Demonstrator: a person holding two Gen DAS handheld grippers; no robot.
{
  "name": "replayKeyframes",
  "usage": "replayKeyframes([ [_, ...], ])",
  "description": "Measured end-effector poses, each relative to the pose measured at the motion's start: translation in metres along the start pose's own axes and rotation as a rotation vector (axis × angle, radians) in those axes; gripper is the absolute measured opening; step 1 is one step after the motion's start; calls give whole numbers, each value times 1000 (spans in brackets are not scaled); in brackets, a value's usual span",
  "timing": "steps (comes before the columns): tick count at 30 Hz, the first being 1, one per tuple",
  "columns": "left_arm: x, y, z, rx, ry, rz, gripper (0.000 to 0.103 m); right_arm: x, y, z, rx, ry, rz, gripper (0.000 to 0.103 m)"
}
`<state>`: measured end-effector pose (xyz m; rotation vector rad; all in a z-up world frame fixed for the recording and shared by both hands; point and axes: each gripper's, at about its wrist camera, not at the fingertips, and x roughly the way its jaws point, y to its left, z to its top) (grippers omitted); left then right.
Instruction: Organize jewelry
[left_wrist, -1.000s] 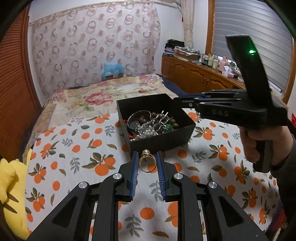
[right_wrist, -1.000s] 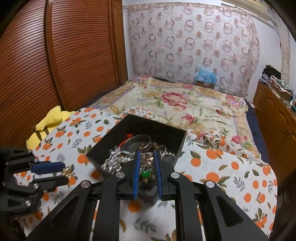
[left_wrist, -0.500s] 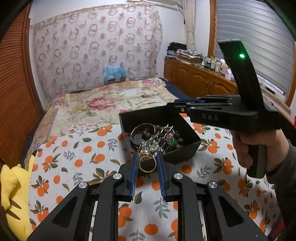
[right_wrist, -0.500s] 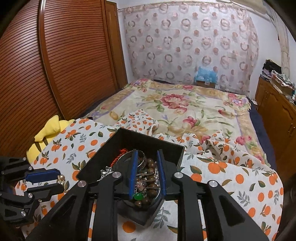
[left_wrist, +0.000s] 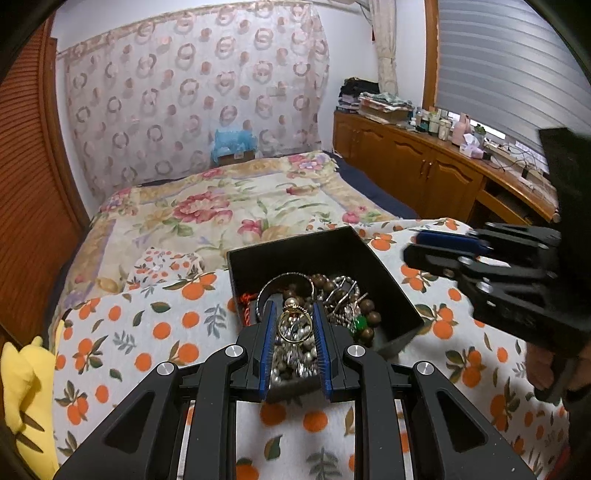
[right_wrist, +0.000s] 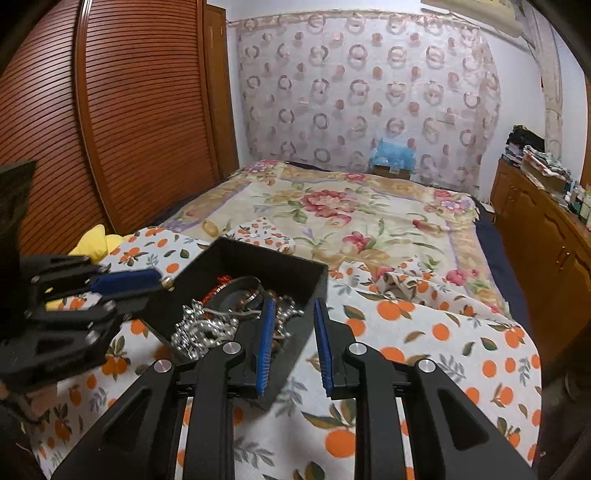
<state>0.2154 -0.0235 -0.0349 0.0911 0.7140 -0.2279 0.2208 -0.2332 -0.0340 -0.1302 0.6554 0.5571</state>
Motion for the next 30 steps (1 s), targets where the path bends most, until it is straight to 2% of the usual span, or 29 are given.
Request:
replayKeyframes([
  [13,33,-5,18,-1,24,25,19,-14,-13,-21,29,-6,-9,24],
  [15,35,-4,19,-14,30,21,24,-17,-13,-23,34,-10,-9,26],
  [17,33,-4,16,-18,29,24,39,-20,-14,-25,42,-19,-11,31],
  [21,22,-1,6,-36,26,46,46,-27,-12,-30,62,-34,0,33],
  [23,14,-1,0,-40,21,44,62,-30,-10,-31,64,-42,2,33],
  [25,4,1,-6,-42,9,51,72,-32,-7,-32,67,-46,-2,34],
  [28,-11,3,-14,-54,-4,51,85,-37,-5,-35,78,-53,-11,42],
  [30,-18,4,-17,-64,-15,56,90,-41,-3,-37,87,-58,-23,47],
])
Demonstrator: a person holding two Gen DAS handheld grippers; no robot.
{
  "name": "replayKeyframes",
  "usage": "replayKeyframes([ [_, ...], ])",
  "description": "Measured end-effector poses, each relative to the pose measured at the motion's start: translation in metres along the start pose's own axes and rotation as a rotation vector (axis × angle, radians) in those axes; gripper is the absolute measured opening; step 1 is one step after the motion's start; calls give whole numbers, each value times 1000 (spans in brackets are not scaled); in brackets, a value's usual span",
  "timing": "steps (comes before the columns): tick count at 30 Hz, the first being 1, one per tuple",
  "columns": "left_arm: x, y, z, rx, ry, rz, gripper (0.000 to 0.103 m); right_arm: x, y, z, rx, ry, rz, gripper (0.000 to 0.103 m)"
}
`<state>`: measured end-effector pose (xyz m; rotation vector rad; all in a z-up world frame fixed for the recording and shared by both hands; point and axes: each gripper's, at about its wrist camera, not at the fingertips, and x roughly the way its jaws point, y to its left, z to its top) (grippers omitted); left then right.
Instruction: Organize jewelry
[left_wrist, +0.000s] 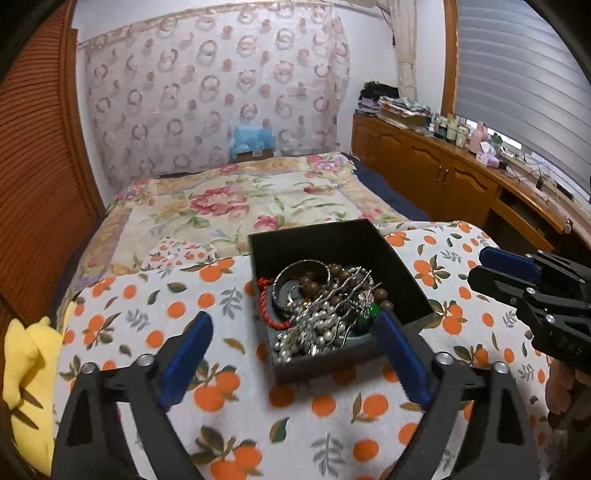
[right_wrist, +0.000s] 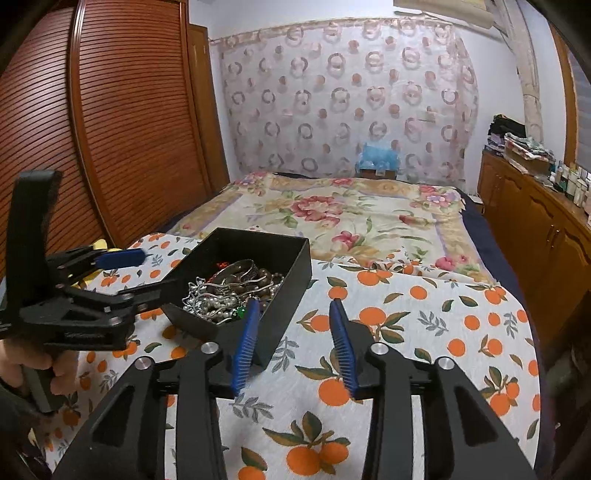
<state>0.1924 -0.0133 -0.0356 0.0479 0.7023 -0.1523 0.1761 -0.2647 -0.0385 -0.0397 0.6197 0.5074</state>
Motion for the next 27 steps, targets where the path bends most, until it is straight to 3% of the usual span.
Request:
replayKeyframes([
  [3,-14,2,-9,3,-22,13,95,-6,2,-3,21,-11,16,54],
  [8,-30,7,-22,-19,-26,16,95,-17,11,-8,17,-32,5,65],
  [12,-42,5,-30,-18,-25,36,95,-28,17,-10,22,-53,-31,88],
  [15,-55,8,-35,-38,-41,28,95,-39,20,-10,26,-81,-56,97],
  [27,-95,9,-42,-86,-97,32,95,-75,29,-20,59,-140,-123,100],
])
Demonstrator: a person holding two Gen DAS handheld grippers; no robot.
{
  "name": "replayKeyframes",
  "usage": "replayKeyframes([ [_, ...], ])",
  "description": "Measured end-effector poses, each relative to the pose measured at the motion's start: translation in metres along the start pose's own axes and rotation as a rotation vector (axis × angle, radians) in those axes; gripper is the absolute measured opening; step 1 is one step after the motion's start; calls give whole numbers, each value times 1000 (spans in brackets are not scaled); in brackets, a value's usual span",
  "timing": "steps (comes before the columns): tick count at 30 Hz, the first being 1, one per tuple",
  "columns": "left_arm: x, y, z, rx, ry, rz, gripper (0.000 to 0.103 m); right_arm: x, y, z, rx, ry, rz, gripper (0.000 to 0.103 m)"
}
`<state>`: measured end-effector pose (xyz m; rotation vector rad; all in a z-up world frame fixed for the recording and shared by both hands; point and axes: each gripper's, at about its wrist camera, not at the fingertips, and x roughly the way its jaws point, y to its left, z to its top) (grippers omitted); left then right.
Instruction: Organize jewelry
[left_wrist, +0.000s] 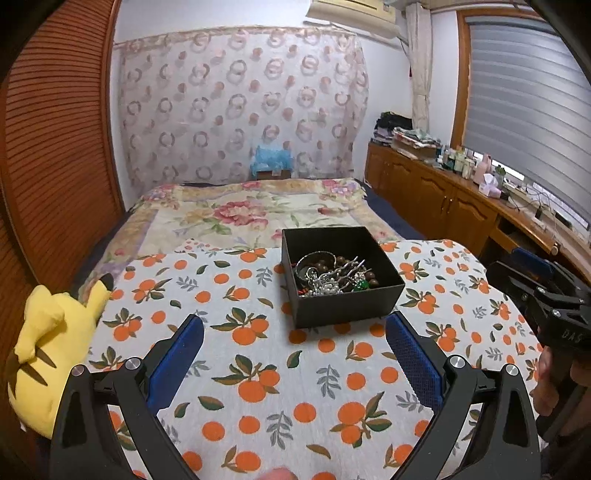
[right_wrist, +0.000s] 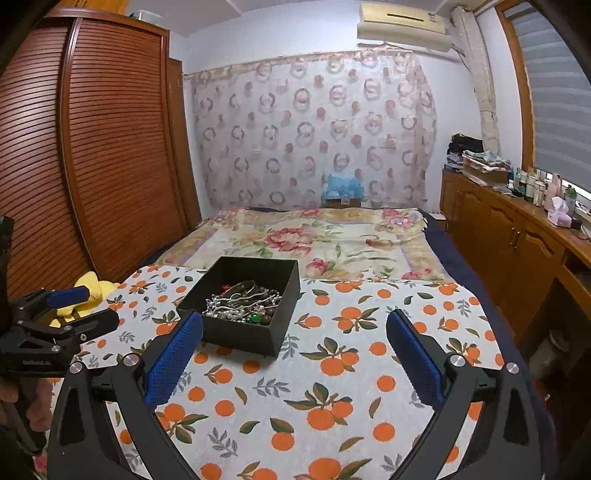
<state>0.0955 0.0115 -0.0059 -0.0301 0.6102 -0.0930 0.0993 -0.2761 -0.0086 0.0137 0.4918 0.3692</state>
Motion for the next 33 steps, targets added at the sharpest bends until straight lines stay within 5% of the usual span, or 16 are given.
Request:
replayKeyframes([
  [33,-14,-3,-3,3,-31,10,95,-13,4,-3,3,-12,-6,100],
])
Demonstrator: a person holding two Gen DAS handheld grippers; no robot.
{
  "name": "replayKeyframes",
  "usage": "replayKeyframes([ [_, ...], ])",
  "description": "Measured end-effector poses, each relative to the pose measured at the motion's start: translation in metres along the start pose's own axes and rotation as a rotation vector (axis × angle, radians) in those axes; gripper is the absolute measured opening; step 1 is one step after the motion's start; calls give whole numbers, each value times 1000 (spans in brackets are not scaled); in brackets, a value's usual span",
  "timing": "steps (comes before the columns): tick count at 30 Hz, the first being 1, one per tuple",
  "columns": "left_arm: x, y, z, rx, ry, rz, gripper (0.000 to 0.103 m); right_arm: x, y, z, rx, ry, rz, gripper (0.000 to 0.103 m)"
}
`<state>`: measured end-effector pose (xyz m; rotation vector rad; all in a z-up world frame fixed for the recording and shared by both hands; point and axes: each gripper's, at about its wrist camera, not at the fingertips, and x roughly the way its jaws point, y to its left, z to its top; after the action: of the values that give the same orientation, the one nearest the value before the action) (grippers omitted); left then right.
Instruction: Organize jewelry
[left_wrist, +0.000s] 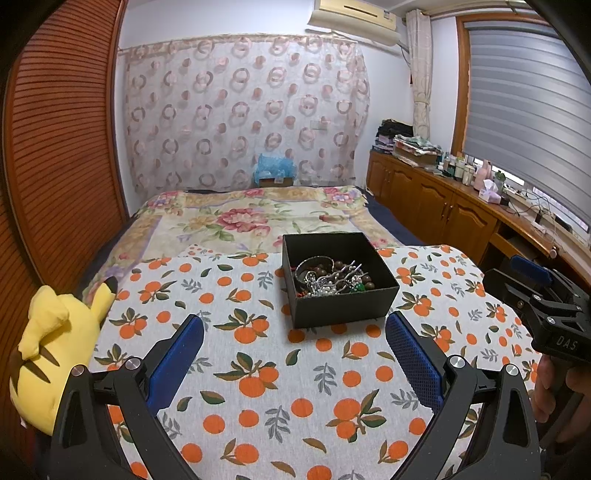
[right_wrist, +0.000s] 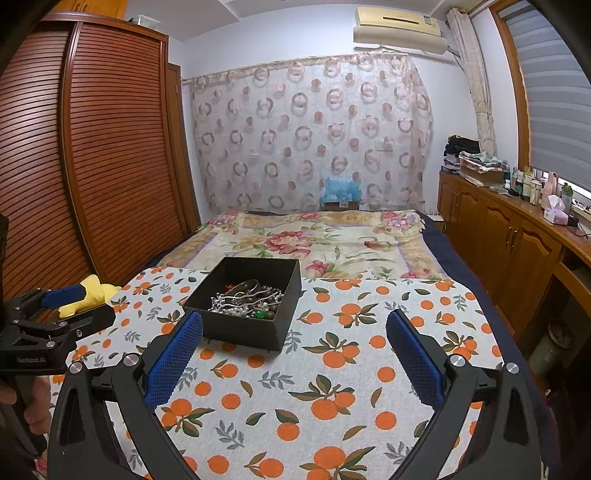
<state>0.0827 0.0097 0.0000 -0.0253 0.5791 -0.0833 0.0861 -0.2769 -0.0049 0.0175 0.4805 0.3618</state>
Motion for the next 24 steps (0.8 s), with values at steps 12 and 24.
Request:
replayKeyframes([
  [12,-1,-2,0,0,-1,-1,95,0,0,-1,1,2,1,100],
  [24,-2,-4,-6,2,-7,1,95,0,0,-1,1,1,0,100],
])
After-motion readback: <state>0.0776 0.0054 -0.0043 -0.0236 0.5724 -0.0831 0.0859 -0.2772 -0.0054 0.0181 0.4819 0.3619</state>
